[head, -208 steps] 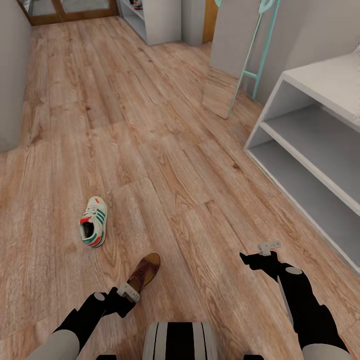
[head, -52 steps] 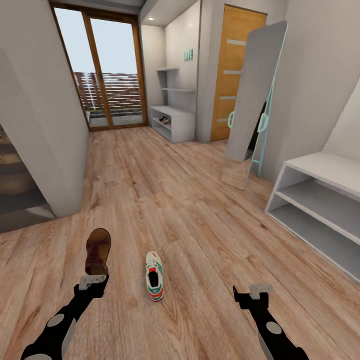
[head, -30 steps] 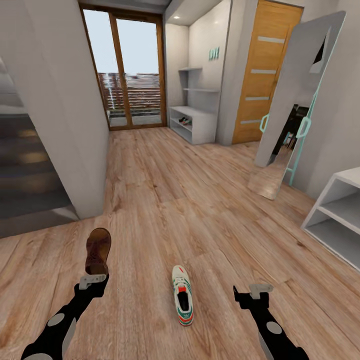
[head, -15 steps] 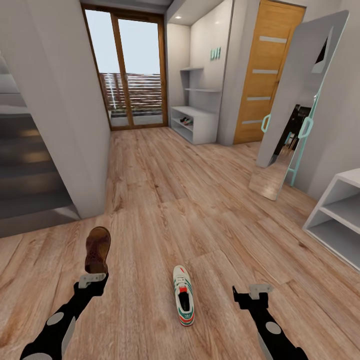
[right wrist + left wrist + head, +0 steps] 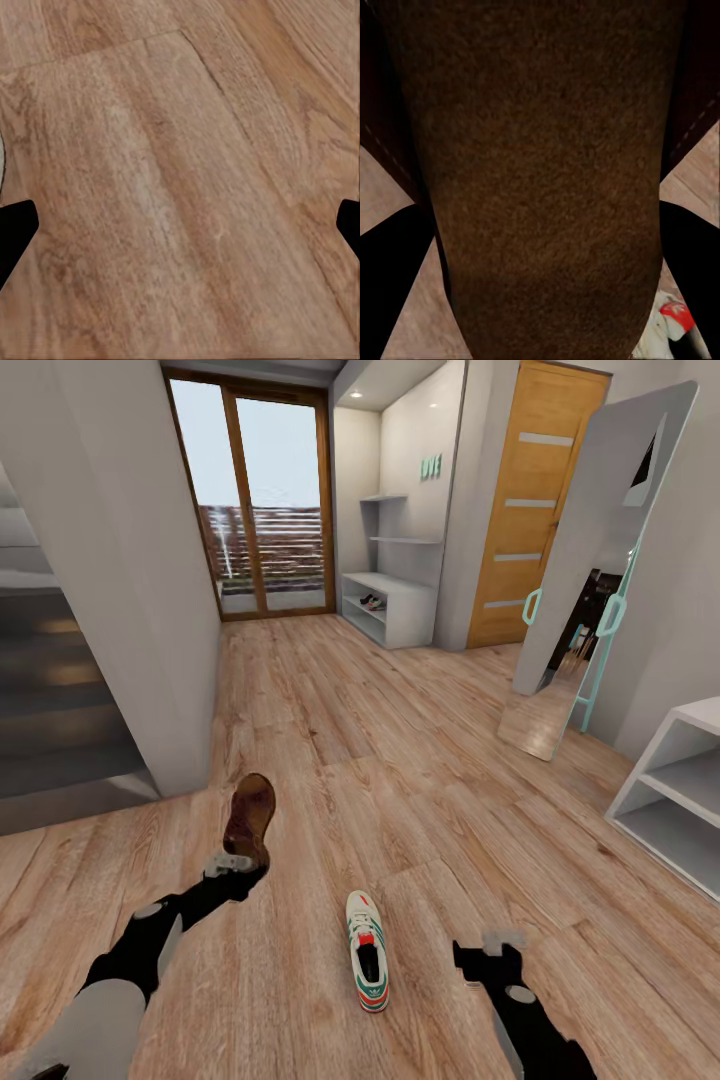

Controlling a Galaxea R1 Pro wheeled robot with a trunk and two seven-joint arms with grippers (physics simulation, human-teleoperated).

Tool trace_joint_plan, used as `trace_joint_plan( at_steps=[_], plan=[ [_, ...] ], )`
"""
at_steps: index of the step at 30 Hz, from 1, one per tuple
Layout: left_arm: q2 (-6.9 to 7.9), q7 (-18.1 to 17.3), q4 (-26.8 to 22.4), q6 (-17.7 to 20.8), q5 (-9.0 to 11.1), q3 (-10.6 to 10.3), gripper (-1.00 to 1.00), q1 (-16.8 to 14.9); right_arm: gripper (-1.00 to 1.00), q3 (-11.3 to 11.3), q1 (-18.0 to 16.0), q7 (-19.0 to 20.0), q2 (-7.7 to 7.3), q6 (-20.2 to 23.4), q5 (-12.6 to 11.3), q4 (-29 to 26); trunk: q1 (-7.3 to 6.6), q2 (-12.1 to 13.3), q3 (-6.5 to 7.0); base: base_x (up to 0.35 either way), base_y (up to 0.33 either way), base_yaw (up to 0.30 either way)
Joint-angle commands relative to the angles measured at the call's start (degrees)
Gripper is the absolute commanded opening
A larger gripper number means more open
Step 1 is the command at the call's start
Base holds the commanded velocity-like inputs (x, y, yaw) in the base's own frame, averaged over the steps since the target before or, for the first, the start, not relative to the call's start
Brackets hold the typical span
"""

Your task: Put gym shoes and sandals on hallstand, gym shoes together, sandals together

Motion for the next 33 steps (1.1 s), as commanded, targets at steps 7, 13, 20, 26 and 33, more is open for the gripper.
trace_joint_plan(
  at_steps=[7,13,20,26,33],
  plan=[
    [-2.61,1.33,-0.07,6.65,-1.0,-6.33,-1.0,-5.12,1.0,-0.22,-0.24,-6.09,4.0,6.17,0.52,-5.08,-0.01,-0.02,-0.06,0.0,0.0,0.0],
    [-3.07,5.23,0.0,7.39,-0.83,-9.16,-1.0,-5.33,1.0,0.42,-0.26,-6.61,4.71,6.86,0.62,-4.69,-0.01,-0.02,-0.06,0.0,0.0,0.0],
    [-4.53,5.25,0.02,7.25,-0.86,-9.57,-1.0,-5.19,1.0,0.47,-0.26,-6.51,4.6,6.18,1.48,0.69,-0.01,-0.02,-0.06,0.0,0.0,0.0],
    [-4.68,5.2,0.01,7.25,-0.87,-9.66,-1.0,-5.27,1.0,0.43,-0.26,-6.45,4.56,5.86,2.32,1.99,-0.01,-0.02,-0.06,0.0,0.0,0.0],
    [-4.69,5.14,0.01,7.25,-0.87,-9.73,-1.0,-5.28,1.0,0.36,-0.26,-6.62,4.55,5.85,2.25,1.79,-0.01,-0.02,-0.12,0.011,0.003,0.03]
  ],
)
